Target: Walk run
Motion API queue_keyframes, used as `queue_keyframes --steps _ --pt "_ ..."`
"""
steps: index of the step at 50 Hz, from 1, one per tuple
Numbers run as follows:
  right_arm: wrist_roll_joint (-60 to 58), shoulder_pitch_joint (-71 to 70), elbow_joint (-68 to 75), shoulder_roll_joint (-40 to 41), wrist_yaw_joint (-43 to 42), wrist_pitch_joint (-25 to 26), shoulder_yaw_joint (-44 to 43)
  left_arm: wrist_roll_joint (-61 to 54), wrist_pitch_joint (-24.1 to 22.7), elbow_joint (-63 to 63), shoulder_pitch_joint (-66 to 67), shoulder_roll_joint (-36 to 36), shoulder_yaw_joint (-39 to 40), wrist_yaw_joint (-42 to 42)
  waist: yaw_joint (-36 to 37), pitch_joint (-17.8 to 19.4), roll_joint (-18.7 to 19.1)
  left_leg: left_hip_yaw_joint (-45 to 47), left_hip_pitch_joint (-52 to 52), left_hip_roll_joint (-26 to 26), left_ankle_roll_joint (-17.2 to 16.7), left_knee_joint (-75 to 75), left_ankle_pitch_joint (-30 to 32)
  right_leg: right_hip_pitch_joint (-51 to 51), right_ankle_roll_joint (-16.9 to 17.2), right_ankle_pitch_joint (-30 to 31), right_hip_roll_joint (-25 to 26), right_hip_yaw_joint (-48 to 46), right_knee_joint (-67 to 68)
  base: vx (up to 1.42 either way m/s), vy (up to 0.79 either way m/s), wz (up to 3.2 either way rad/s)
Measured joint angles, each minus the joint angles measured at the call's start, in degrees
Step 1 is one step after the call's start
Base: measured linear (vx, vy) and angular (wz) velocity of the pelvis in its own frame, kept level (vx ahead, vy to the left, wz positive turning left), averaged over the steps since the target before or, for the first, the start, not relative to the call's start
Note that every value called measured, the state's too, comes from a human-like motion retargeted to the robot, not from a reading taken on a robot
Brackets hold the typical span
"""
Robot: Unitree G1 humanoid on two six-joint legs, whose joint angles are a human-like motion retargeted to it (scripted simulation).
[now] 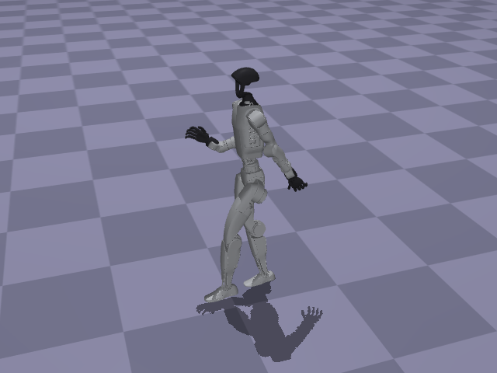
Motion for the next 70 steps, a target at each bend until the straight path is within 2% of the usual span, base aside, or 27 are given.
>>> queue_keyframes --steps 5,7,8,10,12,15,17,20,23,26,30,32,35,39,40,41,45,47,48,50,53,57,62,65,67,68,70 --pt "-0.7 0.8 0.2 -0.5 -0.9 -0.4 -0.7 -0.9 2.4 0.0 3.8 -1.4 3.3 -0.8 0.9 0.4 -0.9 3.3 -0.7 -4.0 1.3 -20.5 -9.8 6.1 -1.3 -3.2 0.4 -1.9 1.5 1.05 -0.08 -0.03" --pt "-0.7 2.2 1.2 0.8 -1.3 -0.2 -0.7 -1.7 3.0 0.0 3.5 -0.6 4.8 -1.2 2.3 -0.2 -1.8 3.7 -0.1 -3.1 -0.1 -18.3 -10.6 8.0 -0.9 -0.9 1.4 -2.2 3.3 1.23 -0.16 -0.42" --pt "-0.5 3.0 1.8 1.7 -1.3 -0.1 -0.7 -2.2 3.1 0.0 2.9 0.0 5.5 -1.2 3.4 -0.9 -2.6 4.7 -0.1 -2.5 1.3 -15.4 -11.0 8.5 0.3 1.7 1.1 -2.3 4.4 1.4 -0.14 -0.64" --pt "0.8 5.1 2.9 3.8 -1.2 -0.1 -0.8 -3.5 2.8 0.0 1.2 1.2 7.1 -0.6 5.8 -2.3 -3.8 10.0 1.1 -0.7 1.9 -13.0 -6.0 9.6 4.1 10.1 -0.2 -4.5 7.0 1.28 -0.09 -0.7" --pt "3.4 7.5 3.9 6.0 -0.2 0.0 -0.6 -6.4 1.4 0.0 -1.6 2.4 7.8 0.3 6.6 -3.3 -4.7 0.1 1.9 -4.5 4.3 -11.9 -2.7 9.8 10.4 23.2 -1.4 -6.0 11.9 1.29 -0.07 -0.11" --pt "7.5 10.1 5.2 7.7 1.2 0.4 2.0 -13.4 -0.8 0.0 -8.2 5.0 7.9 0.1 2.2 -3.5 -4.9 -10.5 3.0 -8.4 4.8 -5.0 -8.6 3.2 20.2 35.7 1.3 -5.6 31.5 1.36 -0.15 0.88" --pt "7.8 9.3 6.2 6.9 1.8 0.6 2.6 -18.1 -1.7 -0.3 -14.8 6.9 6.6 -0.8 1.2 -2.5 -5.4 -4.6 7.2 -7.6 4.7 -3.4 -12.3 -3.1 24.0 35.7 1.7 -5.2 46.7 1.06 -0.23 0.26" --pt "4.9 8.1 6.5 5.3 3.0 0.4 2.2 -22.8 -3.2 -3.8 -23.9 7.9 4.7 -1.5 3.7 -3.6 -0.5 -3.9 13.2 -1.4 3.7 -6.9 -14.6 -9.7 18.3 29.6 4.8 -6.6 45.5 0.97 -0.12 -0.71" --pt "2.0 7.6 5.5 4.0 2.2 0.2 1.8 -23.9 -6.5 -9.1 -31.8 8.4 2.4 -1.5 -1.4 -2.9 2.2 -6.1 19.4 -1.4 2.4 -10.3 -15.3 -16.8 18.2 19.9 4.7 -5.9 43.4 0.97 -0.13 1.05" --pt "1.7 7.4 4.3 3.0 2.6 -0.2 2.1 -24.1 -10.1 -14.4 -38.0 9.4 -0.3 -1.9 -7.1 -2.9 4.5 -7.5 24.8 -1.7 1.5 -13.3 -16.5 -22.4 18.4 12.8 -0.6 -6.8 33.6 1.01 -0.18 1.3" --pt "2.0 6.5 2.4 2.6 3.2 0.0 2.2 -23.5 -13.5 -19.8 -45.6 12.7 -2.6 -3.7 -12.2 -1.8 3.2 -8.6 32.1 -5.0 0.0 -15.2 -19.4 -26.2 18.8 10.8 -10.5 -7.3 13.6 0.94 -0.27 0.67" --pt "0.8 6.3 1.7 3.3 2.2 0.4 1.9 -22.5 -14.3 -21.7 -48.4 14.4 -2.7 -4.0 -12.9 -1.2 2.9 -8.6 35.8 -5.1 -1.5 -15.7 -20.7 -28.1 17.6 8.4 -12.7 -7.7 4.8 0.85 -0.32 0.12" --pt "-1.4 6.6 1.4 4.5 -0.1 1.1 1.9 -22.3 -15.5 -23.7 -50.3 15.6 -3.1 -2.5 -11.4 -1.6 3.8 -6.3 39.8 -3.6 -4.9 -16.0 -21.4 -29.6 19.4 5.1 -12.2 -6.3 -6.4 1.1 -0.48 -0.34" --pt "-1.5 7.2 2.4 5.6 0.5 1.3 1.4 -23.1 -17.5 -23.8 -47.1 14.0 -2.8 0.3 -14.2 -2.5 5.2 -7.8 42.6 -1.5 -11.6 -11.5 -12.4 -29.4 17.1 6.7 -13.0 -13.4 2.3 1.16 -0.54 0.5" --pt "-1.5 7.4 2.6 5.8 0.8 1.4 1.2 -23.1 -18.2 -23.0 -45.5 13.2 -2.6 0.7 -15.8 -2.8 5.6 -8.5 43.0 -0.5 -13.7 -9.6 -7.9 -29.0 18.1 9.8 -14.3 -17.9 4.1 0.94 -0.45 0.96" --pt "-1.4 7.7 2.7 6.0 0.8 1.6 1.4 -22.6 -18.9 -21.5 -43.5 12.4 -1.7 0.7 -16.8 -3.0 6.1 -8.6 42.7 0.6 -15.6 -6.6 -0.9 -27.8 16.9 10.7 -11.9 -11.0 5.3 0.97 -0.51 0.7" --pt "-0.2 6.7 2.9 5.5 1.3 2.0 2.6 -21.1 -17.6 -14.6 -33.4 8.5 -0.6 -0.6 -17.7 -1.8 7.2 -11.8 35.3 2.1 -22.5 16.5 21.8 -23.7 8.8 7.3 -7.5 -4.4 11.1 1.17 -0.6 -0.26" --pt "0.7 4.9 3.0 4.9 1.4 2.1 3.3 -20.4 -15.6 -10.1 -29.2 7.9 -1.0 -0.5 -17.7 0.2 8.0 -12.1 29.4 4.2 -20.6 31.0 24.0 -19.1 6.5 5.1 -5.4 -7.6 10.8 1.14 -0.55 -0.45" --pt "1.0 3.8 3.0 4.5 1.3 2.0 3.4 -19.5 -14.4 -8.2 -27.2 7.4 -0.8 -0.4 -17.4 -0.2 6.1 -8.5 27.3 3.8 -17.1 32.1 22.2 -17.4 6.1 4.7 -7.5 -8.7 9.9 1.06 -0.52 -0.31" --pt "1.7 1.6 3.7 3.9 1.5 2.0 3.1 -17.3 -10.9 -4.9 -22.8 6.6 -0.5 0.1 -16.9 -0.2 4.2 -3.5 22.3 5.3 -12.2 35.5 14.9 -14.7 4.4 3.3 -5.4 -4.7 9.0 0.93 -0.41 -0.35" --pt "2.1 0.1 3.2 2.4 2.0 1.4 2.7 -13.5 -6.9 -0.9 -15.7 4.9 1.2 -0.4 -12.3 -0.1 1.5 -1.1 13.2 2.5 -9.5 34.7 6.6 -9.7 3.8 3.7 -5.0 -2.2 5.5 0.96 -0.34 -1.2" --pt "4.2 -0.8 1.0 0.7 3.1 0.7 2.8 -8.2 -3.8 0.0 -6.5 3.4 0.8 -5.5 -6.4 0.0 -1.0 -0.6 3.2 -0.1 -5.1 20.4 -1.3 -4.1 2.1 2.5 -3.5 -0.4 2.1 0.87 -0.27 -1.1" --pt "5.6 -1.0 -1.5 -1.7 4.2 0.3 1.0 0.3 0.2 0.0 0.1 2.5 2.4 -6.1 -0.2 1.0 -1.6 0.4 -2.8 -0.5 4.6 -7.7 -1.3 2.7 -0.2 -0.6 -0.6 1.5 1.0 1.09 -0.2 -0.67" --pt "4.7 0.2 -1.2 -1.5 2.7 0.1 0.1 0.8 2.3 0.0 1.6 2.3 4.7 -5.0 1.5 0.3 -3.3 -3.5 -3.6 -4.8 4.8 -21.4 -6.1 6.0 1.0 0.4 -2.1 -1.9 1.2 1.11 -0.09 -0.22" --pt "4.4 1.5 0.3 -0.1 2.1 0.2 -0.3 -1.6 2.7 0.0 1.6 2.4 6.4 -5.3 2.9 -0.3 -3.8 2.9 -2.7 -2.5 1.2 -19.2 -8.9 8.4 3.2 4.2 -1.3 -0.8 2.9 1.38 -0.04 -0.41" --pt "4.2 2.3 0.9 0.9 1.9 0.3 -0.6 -3.4 2.7 0.0 1.1 2.6 6.9 -5.6 3.8 -0.8 -4.4 4.9 -2.7 -1.7 3.0 -15.7 -9.4 9.0 5.1 7.3 -1.8 -0.6 4.0 1.36 -0.04 -0.66" --pt "3.5 4.6 2.0 2.7 1.1 0.4 -0.4 -7.1 2.3 0.0 -0.1 3.0 8.1 -5.3 6.0 -2.3 -5.1 13.1 -0.9 1.5 2.0 -12.2 -6.8 10.1 9.2 17.4 -2.8 -3.0 6.8 1.29 -0.03 -0.77"
